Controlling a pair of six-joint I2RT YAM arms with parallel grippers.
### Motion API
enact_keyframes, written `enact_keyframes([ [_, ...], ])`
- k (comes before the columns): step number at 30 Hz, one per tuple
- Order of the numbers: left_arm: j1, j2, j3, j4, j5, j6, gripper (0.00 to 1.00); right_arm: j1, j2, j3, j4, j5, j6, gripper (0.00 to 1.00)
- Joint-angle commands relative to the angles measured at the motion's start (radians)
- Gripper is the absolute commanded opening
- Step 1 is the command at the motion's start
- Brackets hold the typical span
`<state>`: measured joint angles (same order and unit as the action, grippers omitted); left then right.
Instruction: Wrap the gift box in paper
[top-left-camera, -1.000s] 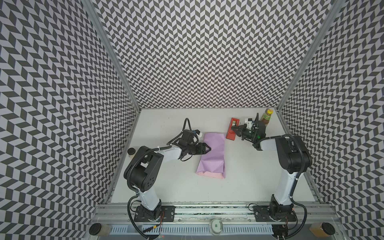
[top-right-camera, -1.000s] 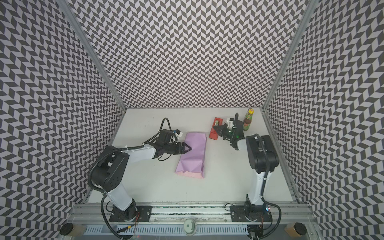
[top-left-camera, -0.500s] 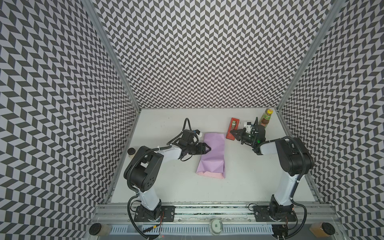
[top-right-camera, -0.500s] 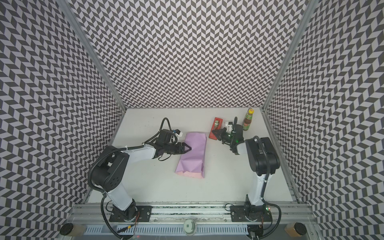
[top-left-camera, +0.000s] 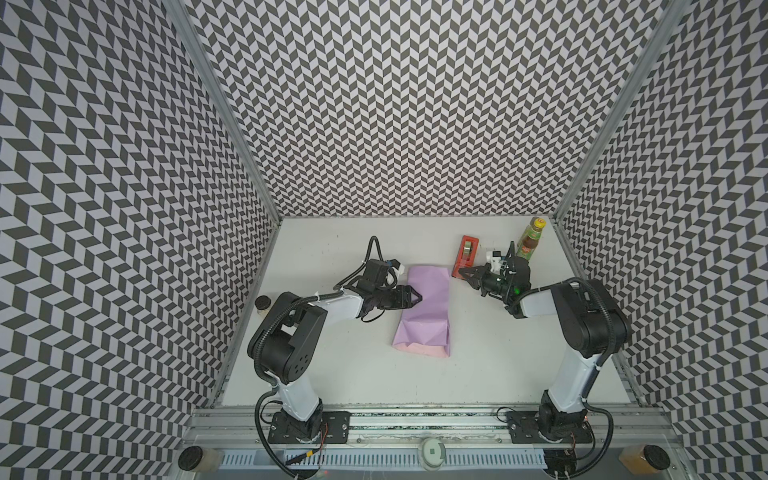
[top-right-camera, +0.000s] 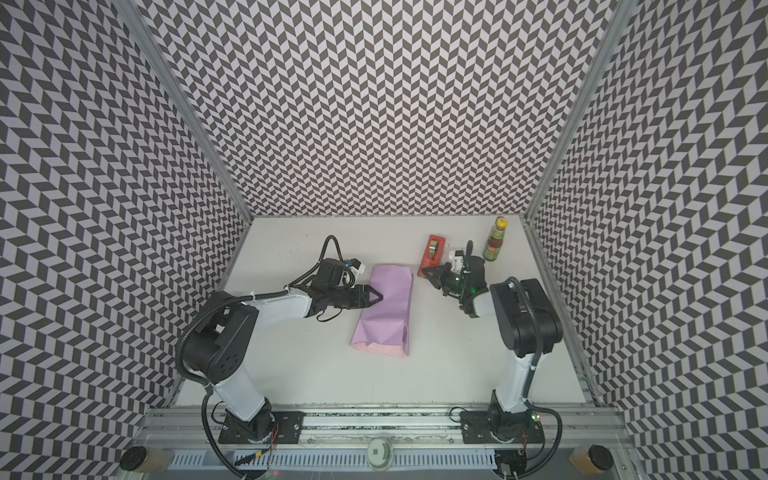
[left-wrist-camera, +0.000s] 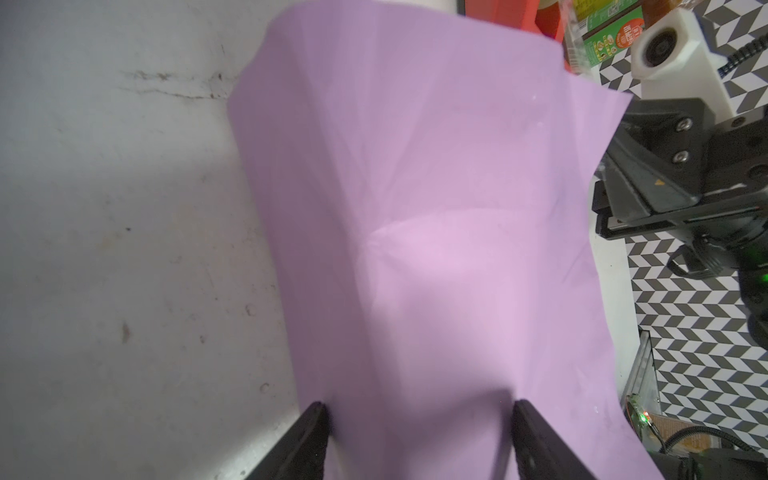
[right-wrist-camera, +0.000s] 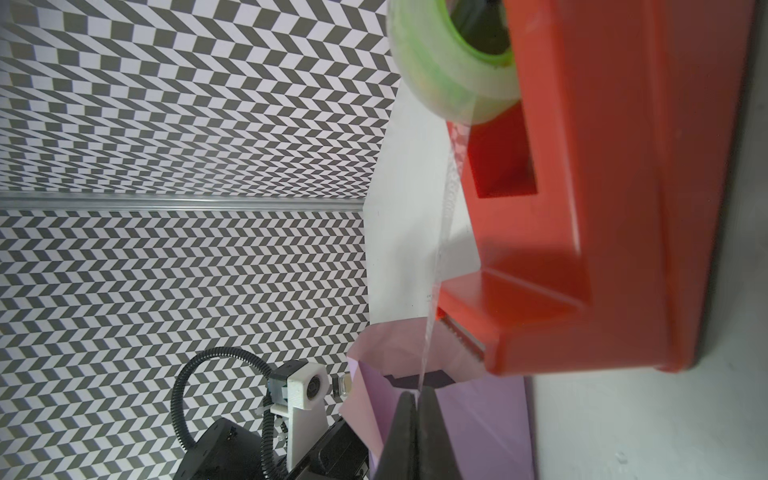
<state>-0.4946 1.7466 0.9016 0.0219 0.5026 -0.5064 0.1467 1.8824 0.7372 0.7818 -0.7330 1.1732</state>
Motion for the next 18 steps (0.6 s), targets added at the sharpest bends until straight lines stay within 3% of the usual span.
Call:
enact_keyframes([
  [1, -0.008, 0.074, -0.041, -0.176, -0.136, 0.031, 0.68, 0.025, -0.039, -0.024, 0.06, -0.04, -0.003, 0.0],
  [18, -0.01, 0.068, -0.041, -0.176, -0.139, 0.031, 0.67, 0.036, 0.005, -0.048, 0.041, -0.007, -0.052, 0.0],
])
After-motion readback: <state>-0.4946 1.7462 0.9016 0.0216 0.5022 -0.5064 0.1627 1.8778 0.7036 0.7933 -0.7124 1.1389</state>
